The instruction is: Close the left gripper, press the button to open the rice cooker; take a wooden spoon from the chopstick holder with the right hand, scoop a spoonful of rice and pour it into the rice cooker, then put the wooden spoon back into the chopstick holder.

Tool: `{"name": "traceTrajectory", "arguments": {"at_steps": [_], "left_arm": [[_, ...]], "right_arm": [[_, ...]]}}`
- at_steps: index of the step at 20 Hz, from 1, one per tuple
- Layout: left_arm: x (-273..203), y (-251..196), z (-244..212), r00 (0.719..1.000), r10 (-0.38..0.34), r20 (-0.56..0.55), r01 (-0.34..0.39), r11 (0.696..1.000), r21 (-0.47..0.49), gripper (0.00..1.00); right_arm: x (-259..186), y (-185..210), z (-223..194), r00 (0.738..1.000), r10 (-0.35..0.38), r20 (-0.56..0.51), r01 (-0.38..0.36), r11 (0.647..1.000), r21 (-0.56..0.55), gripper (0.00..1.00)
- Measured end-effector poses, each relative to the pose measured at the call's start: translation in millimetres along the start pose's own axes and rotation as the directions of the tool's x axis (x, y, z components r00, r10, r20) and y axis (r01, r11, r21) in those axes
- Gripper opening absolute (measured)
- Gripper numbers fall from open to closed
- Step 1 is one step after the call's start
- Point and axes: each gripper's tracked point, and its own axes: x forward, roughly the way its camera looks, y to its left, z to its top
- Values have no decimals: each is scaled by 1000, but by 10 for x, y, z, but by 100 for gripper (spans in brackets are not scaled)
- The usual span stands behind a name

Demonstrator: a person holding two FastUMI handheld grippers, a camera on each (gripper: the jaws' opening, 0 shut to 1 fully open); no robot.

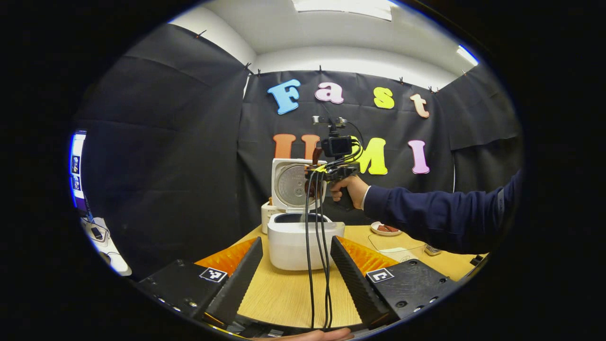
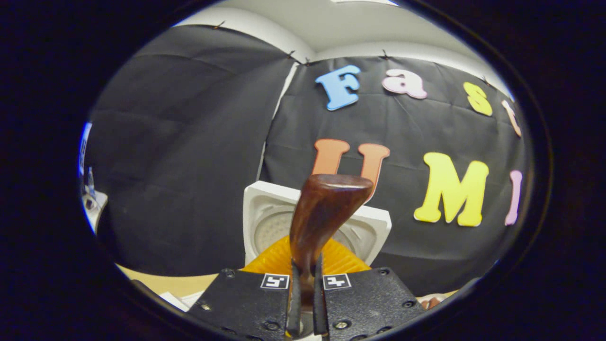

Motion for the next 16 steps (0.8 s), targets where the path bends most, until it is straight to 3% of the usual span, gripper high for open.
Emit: {"name": "traceTrajectory", "arguments": {"at_steps": [2,5,11,16], "left_arm": [[8,-4,-31,1000,0,-16,0,1000,-8,92],[23,-80,17,1000,1,-12,-1,1000,9,92],[17,-375,152,1000,-9,16,8,999,42,92],[54,-742,159,998,-32,45,30,999,37,92]], "right_arm": [[-47,42,-11,1000,13,6,-13,998,-68,10],[-197,5,28,1000,19,22,-17,997,-78,15],[-826,-407,127,999,8,54,-10,999,45,16],[-1552,-910,-59,999,-34,20,32,995,98,15]]}}
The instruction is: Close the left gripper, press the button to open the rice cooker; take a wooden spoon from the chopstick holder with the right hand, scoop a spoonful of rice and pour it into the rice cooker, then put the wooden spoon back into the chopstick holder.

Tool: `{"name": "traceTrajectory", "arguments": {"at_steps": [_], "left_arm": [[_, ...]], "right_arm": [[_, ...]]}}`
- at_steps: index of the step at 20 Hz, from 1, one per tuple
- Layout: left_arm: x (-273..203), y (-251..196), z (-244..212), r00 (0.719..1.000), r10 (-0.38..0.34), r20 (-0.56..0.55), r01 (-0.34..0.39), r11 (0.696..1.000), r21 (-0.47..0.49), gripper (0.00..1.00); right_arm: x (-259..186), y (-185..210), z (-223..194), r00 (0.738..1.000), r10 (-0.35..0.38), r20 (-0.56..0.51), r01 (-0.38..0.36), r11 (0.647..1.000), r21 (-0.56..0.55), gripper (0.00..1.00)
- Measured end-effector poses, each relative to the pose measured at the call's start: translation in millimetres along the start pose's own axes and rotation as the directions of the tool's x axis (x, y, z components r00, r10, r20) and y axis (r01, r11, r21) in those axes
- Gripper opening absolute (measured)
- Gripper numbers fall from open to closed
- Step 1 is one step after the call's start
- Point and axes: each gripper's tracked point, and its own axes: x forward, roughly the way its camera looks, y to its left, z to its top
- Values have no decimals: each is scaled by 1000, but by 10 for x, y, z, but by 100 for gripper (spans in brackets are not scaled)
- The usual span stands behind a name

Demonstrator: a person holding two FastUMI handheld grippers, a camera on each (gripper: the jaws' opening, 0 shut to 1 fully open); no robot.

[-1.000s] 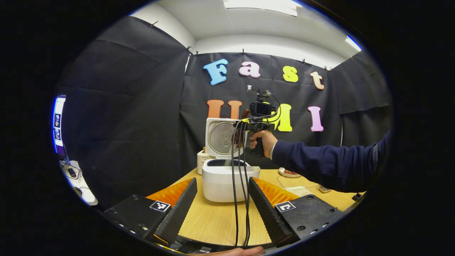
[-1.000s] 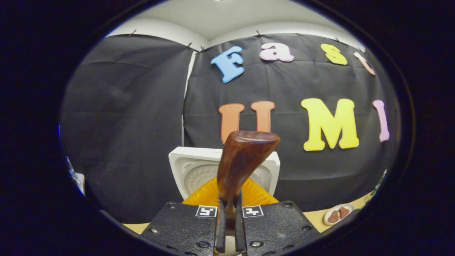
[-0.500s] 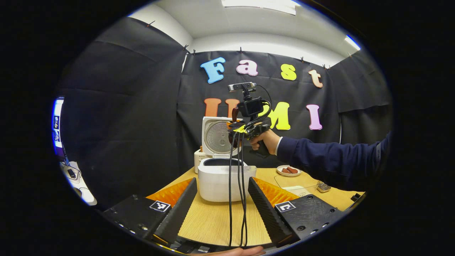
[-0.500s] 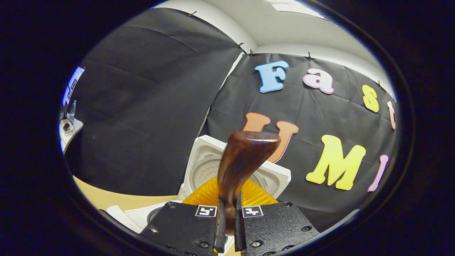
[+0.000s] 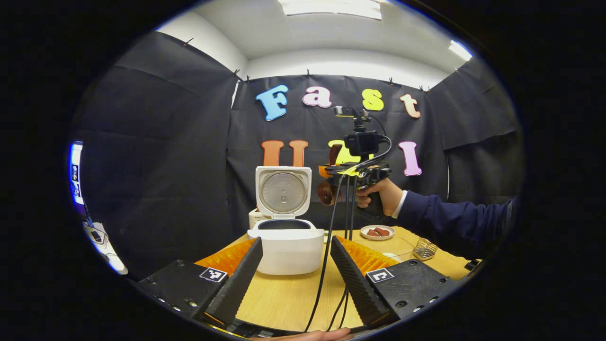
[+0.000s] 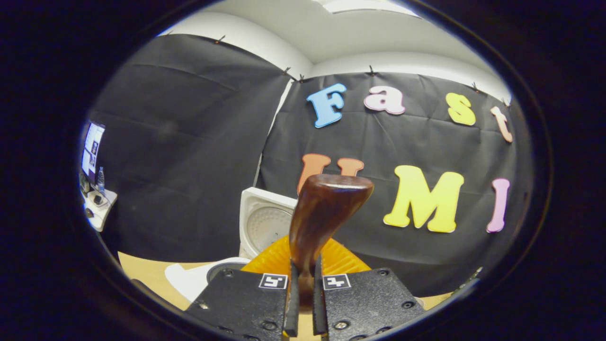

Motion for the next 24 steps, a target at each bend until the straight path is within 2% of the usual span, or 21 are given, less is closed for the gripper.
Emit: {"name": "traceTrajectory", "arguments": {"at_steps": [5,11,14,20,24], "left_arm": [[173,-447,14,999,-45,-13,45,999,-7,92],[421,-939,137,994,-109,9,109,993,-35,91],[568,-1154,159,991,-134,7,134,990,-48,92],[727,-1439,101,986,-164,-5,164,985,-48,92],[808,-1543,15,984,-179,-21,178,983,-54,92]], "right_arm": [[-752,-546,-190,993,-63,-100,72,993,93,14],[-1649,-1214,-262,973,-164,-164,192,966,173,16],[-2027,-1527,-262,962,-215,-168,245,953,180,15],[-2543,-2029,-388,934,-304,-189,339,920,195,16],[-2726,-2208,-588,919,-322,-227,371,901,225,17]]}}
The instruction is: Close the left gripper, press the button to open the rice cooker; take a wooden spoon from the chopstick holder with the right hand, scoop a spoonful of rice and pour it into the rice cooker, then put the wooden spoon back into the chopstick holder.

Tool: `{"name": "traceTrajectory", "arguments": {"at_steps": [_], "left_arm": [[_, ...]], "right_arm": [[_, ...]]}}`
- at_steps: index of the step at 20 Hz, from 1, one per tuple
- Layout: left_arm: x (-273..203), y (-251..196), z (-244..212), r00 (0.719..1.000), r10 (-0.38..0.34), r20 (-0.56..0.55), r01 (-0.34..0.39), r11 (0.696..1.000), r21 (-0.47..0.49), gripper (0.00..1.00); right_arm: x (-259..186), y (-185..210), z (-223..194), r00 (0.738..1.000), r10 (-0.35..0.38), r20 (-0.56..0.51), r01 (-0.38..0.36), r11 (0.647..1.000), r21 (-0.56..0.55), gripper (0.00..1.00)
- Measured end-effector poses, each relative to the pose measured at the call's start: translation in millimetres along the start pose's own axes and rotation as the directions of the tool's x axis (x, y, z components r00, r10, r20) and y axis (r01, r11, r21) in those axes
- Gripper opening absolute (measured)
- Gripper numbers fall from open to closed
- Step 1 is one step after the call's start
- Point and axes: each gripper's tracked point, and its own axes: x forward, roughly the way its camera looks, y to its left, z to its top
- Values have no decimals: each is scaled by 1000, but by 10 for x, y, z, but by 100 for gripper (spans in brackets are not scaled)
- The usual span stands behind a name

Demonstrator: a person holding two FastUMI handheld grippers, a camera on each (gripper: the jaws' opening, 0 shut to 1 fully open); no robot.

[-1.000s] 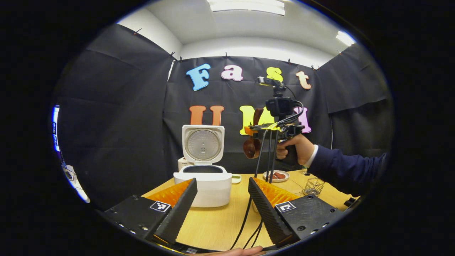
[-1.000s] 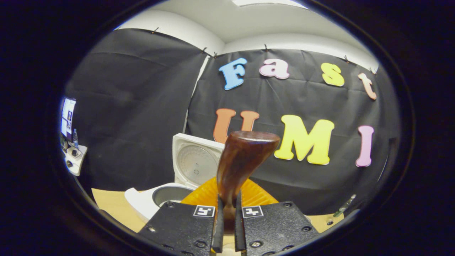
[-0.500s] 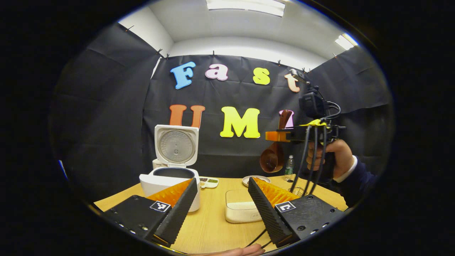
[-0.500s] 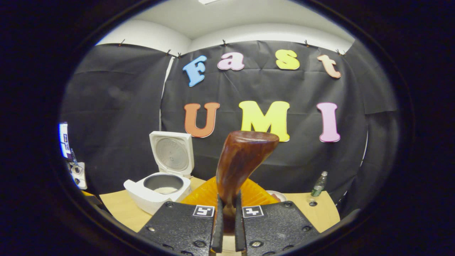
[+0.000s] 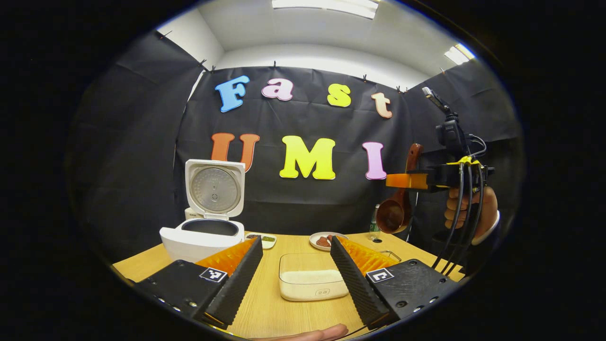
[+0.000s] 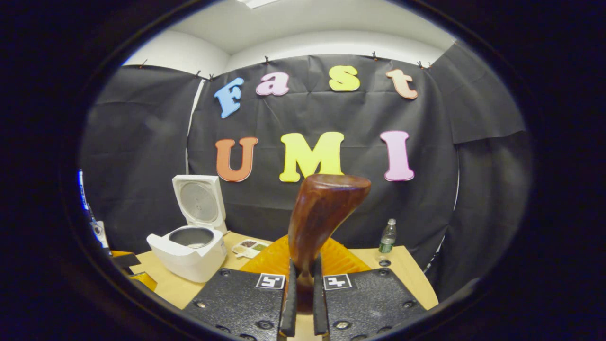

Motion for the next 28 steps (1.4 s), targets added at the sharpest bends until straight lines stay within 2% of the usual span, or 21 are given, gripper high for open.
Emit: {"name": "traceTrajectory", "arguments": {"at_steps": [3,10,18,22,24,27,28], "left_arm": [[42,-16,-57,1000,-1,-10,1,1000,-7,92],[98,-98,-187,1000,-13,-27,13,1000,-6,92],[136,-84,-276,999,-5,-46,5,1000,-13,92],[125,-52,-285,999,1,-53,-2,1000,-19,92],[127,-28,-298,998,6,-58,-7,1000,-15,92],[124,4,-278,998,16,-58,-17,1000,-3,92],[127,13,-276,998,19,-56,-19,1000,-4,92]], "right_arm": [[35,-218,-125,999,-30,-35,31,999,40,16],[265,-847,-491,986,-127,-112,134,989,57,17],[660,-1303,-1099,975,-133,-176,160,976,148,18],[819,-1401,-1371,973,-122,-195,164,962,216,19],[841,-1441,-1423,974,-115,-197,161,958,237,24],[748,-1522,-1379,974,-155,-165,188,960,207,65],[688,-1549,-1333,973,-174,-149,201,962,186,73]]}}
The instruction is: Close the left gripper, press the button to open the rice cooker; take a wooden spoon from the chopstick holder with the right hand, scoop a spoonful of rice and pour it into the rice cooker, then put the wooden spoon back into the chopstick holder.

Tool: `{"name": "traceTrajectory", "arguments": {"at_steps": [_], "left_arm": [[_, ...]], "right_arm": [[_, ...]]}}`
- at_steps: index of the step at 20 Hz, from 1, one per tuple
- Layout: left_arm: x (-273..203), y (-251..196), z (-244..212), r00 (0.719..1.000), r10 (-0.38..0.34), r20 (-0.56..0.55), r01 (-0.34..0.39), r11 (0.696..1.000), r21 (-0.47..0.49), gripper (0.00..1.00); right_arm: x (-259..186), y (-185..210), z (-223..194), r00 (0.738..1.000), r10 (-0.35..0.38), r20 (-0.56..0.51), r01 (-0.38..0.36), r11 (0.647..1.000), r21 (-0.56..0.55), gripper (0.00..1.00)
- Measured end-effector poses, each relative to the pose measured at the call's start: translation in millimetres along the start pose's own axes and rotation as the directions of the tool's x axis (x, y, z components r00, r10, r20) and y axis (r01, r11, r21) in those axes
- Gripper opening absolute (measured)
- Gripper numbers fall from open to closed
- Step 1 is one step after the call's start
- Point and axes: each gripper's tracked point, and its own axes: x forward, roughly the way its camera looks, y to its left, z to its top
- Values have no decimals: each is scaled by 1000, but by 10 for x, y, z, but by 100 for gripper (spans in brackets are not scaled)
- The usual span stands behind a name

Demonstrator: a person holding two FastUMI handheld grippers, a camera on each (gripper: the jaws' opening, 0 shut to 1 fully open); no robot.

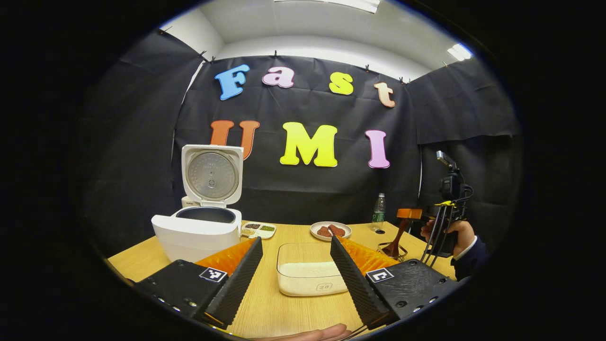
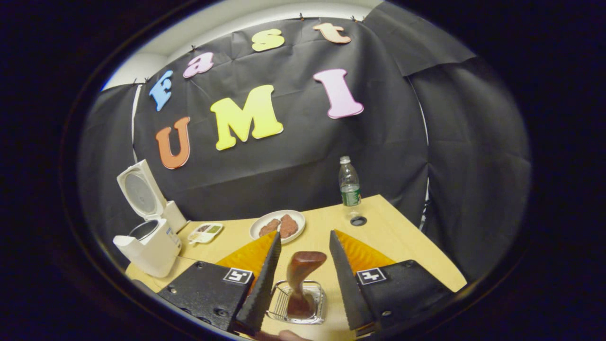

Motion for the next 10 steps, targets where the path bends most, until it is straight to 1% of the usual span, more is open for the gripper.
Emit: {"name": "traceTrajectory", "arguments": {"at_steps": [1,2,5,7,9,10], "left_arm": [[1,7,7,1000,3,1,-3,1000,-4,92],[8,17,13,1000,6,2,-6,1000,-9,92],[35,42,47,1000,18,3,-18,1000,-8,92],[51,57,89,1000,20,8,-20,1000,2,92],[62,41,132,1000,1,11,-1,1000,-9,92],[64,55,170,1000,1,17,-1,1000,-10,92]], "right_arm": [[-64,17,30,1000,-6,14,6,1000,-11,81],[-148,8,71,999,-9,33,10,1000,-24,87],[-406,-17,191,995,-29,92,34,998,-48,87],[-603,-21,258,990,-33,134,43,997,-71,92],[-777,-20,302,986,-39,161,54,995,-87,98],[-869,15,320,985,-34,168,49,995,-90,94]]}}
